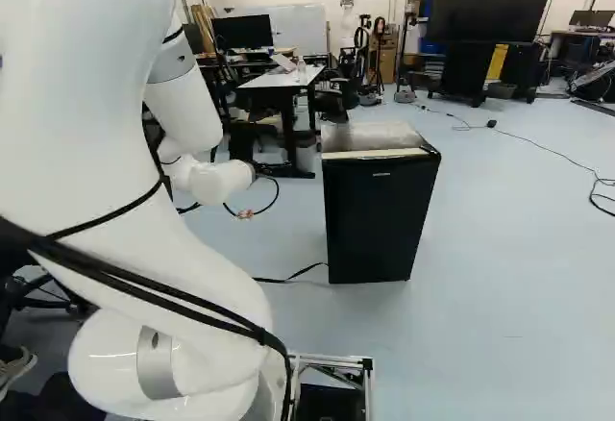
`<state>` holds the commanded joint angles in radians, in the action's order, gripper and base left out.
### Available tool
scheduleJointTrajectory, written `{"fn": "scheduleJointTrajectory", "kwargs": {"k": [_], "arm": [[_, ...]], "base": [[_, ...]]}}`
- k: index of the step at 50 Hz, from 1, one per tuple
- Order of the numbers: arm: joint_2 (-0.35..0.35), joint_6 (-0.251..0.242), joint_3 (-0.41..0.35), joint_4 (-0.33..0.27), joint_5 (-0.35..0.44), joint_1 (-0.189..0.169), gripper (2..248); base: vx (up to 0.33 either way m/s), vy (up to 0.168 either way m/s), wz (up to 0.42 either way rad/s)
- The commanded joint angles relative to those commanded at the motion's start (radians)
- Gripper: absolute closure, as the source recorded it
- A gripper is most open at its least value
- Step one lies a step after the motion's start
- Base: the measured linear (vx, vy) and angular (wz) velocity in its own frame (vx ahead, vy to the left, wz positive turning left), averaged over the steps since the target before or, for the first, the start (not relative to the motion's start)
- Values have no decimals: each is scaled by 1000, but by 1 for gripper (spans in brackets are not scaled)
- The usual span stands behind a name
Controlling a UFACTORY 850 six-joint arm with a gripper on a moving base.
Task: Open the fridge door
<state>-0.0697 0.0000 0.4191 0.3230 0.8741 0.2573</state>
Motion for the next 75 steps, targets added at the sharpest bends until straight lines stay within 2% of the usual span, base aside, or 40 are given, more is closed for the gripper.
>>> {"fn": "scheduleJointTrajectory", "kwargs": {"k": [28, 60, 75], "arm": [[-24, 0, 19, 204, 22, 10, 3], [-137, 0, 54, 435, 66, 9, 3], [-193, 0, 78, 514, 108, 12, 3]], "base": [[0, 0, 0], [0, 0, 0], [0, 0, 0]]}}
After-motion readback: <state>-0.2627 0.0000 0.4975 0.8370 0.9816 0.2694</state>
